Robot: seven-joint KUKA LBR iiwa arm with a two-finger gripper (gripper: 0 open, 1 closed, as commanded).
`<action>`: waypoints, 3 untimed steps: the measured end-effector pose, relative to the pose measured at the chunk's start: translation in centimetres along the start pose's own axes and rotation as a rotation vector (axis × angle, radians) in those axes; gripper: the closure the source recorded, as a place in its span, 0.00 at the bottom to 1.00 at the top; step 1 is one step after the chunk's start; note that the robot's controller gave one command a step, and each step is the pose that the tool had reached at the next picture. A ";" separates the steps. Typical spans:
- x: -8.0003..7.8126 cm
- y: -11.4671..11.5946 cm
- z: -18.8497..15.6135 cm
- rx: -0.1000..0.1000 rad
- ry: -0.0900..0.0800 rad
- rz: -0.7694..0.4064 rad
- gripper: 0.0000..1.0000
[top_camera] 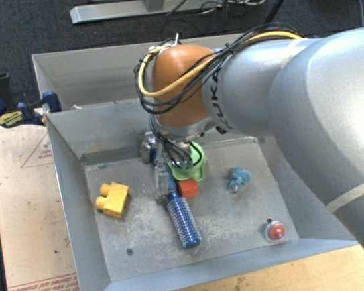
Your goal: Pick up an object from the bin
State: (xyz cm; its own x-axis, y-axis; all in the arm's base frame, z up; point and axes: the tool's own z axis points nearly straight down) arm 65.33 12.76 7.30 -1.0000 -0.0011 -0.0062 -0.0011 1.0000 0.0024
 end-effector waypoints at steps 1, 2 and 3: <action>5.3 5.6 0.2 -0.001 0.007 -0.148 0.00; 5.0 12.6 0.1 0.001 0.003 -0.587 0.00; 5.1 12.6 0.1 -0.002 0.004 -0.584 1.00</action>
Offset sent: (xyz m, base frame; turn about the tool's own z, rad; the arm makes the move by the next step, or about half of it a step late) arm -0.0518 0.0525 -0.0015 -0.1454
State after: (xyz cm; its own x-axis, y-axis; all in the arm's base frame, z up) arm 60.26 25.34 7.15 -0.8334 -0.5527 -0.0032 -0.5527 0.8334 0.0015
